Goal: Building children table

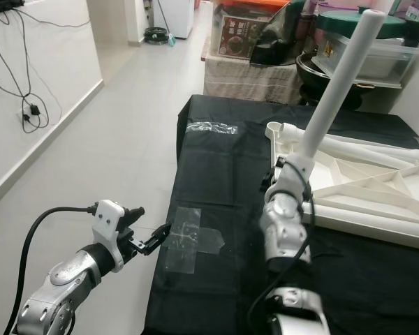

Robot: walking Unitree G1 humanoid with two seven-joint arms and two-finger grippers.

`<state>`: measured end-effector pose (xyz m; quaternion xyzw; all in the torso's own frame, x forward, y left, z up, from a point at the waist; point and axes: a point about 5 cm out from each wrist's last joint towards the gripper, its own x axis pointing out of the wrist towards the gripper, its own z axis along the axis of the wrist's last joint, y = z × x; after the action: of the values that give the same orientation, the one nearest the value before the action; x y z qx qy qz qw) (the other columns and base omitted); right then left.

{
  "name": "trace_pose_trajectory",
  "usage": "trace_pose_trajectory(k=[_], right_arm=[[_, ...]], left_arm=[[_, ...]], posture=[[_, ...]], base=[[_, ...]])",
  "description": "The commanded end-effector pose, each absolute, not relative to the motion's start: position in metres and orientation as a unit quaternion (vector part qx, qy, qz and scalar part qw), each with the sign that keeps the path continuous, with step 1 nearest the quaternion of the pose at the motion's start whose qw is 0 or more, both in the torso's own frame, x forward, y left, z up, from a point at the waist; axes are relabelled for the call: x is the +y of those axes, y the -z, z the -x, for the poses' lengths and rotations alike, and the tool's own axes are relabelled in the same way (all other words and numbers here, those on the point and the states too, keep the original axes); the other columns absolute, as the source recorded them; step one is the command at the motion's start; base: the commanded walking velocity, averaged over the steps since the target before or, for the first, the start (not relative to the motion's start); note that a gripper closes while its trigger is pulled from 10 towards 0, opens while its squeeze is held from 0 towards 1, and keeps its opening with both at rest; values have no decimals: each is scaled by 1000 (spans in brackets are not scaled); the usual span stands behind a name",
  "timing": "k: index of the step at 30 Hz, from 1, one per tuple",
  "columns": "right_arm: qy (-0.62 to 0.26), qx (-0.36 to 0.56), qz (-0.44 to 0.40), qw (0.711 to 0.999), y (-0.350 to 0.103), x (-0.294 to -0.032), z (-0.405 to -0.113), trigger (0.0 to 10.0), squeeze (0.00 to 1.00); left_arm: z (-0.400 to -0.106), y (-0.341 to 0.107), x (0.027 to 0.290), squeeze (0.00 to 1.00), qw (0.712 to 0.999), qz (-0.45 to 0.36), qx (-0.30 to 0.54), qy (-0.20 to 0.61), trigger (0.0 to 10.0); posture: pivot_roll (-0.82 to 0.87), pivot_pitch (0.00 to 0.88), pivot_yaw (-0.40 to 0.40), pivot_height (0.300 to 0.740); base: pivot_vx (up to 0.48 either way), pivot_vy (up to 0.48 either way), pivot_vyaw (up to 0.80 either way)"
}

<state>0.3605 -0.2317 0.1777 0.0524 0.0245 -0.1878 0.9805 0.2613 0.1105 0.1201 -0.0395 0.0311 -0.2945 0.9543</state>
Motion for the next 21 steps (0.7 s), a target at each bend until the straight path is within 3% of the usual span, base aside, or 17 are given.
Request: trace_pose_trajectory(k=[1, 3, 5, 8, 9, 11, 12, 13, 14, 15, 16, 21], right_arm=[[95, -8, -62, 993, -189, -235, -367, 10000, 0], [95, -8, -62, 993, -189, -235, -367, 10000, 0], [-43, -4, -62, 997, -188, -237, -368, 10000, 0], [-107, 7, -65, 992, -187, -233, -366, 10000, 0], [-173, 17, -62, 983, -186, -227, -362, 10000, 0], [-193, 21, -54, 979, -185, -223, -361, 10000, 0], [-203, 26, -44, 978, -183, -220, -361, 8667, 0], [-203, 26, -44, 978, -183, -220, -361, 8667, 0], [-225, 31, -37, 973, -180, -215, -362, 1451, 0], [-225, 31, -37, 973, -180, -215, -362, 1451, 0], [-245, 37, -27, 969, -177, -214, -362, 0, 0], [-256, 65, -9, 964, -168, -216, -364, 0, 0]], left_arm=[[-261, -118, 110, 0, 954, 35, 32, 295, 10000], [-261, -118, 110, 0, 954, 35, 32, 295, 10000], [-262, -119, 111, 0, 954, 32, 30, 295, 10000], [-262, -120, 112, 0, 955, 31, 29, 295, 10000], [-263, -121, 114, 0, 955, 29, 28, 294, 10000], [-263, -121, 113, 0, 955, 29, 28, 294, 10000], [-262, -121, 113, 0, 955, 30, 29, 295, 10000], [-262, -121, 113, 0, 955, 30, 29, 295, 10000], [-261, -120, 111, 0, 954, 30, 31, 297, 10000], [-261, -120, 111, 0, 954, 30, 31, 297, 10000], [-261, -119, 112, 0, 954, 30, 31, 297, 10000], [-262, -121, 116, 0, 955, 27, 31, 293, 10000]], posture=[[69, 0, -88, 740], [69, 0, -88, 740], [75, 0, -89, 740], [76, 0, -88, 740], [77, 0, -87, 740], [77, 0, -87, 740], [79, 0, -86, 740], [79, 0, -86, 740], [79, 0, -86, 740], [79, 0, -86, 740], [85, 0, -85, 740], [91, 0, -86, 740]], base=[[0, 0, 0], [0, 0, 0], [0, 0, 0], [0, 0, 0], [0, 0, 0], [0, 0, 0], [0, 0, 0], [0, 0, 0], [0, 0, 0], [0, 0, 0], [0, 0, 0], [0, 0, 0]])
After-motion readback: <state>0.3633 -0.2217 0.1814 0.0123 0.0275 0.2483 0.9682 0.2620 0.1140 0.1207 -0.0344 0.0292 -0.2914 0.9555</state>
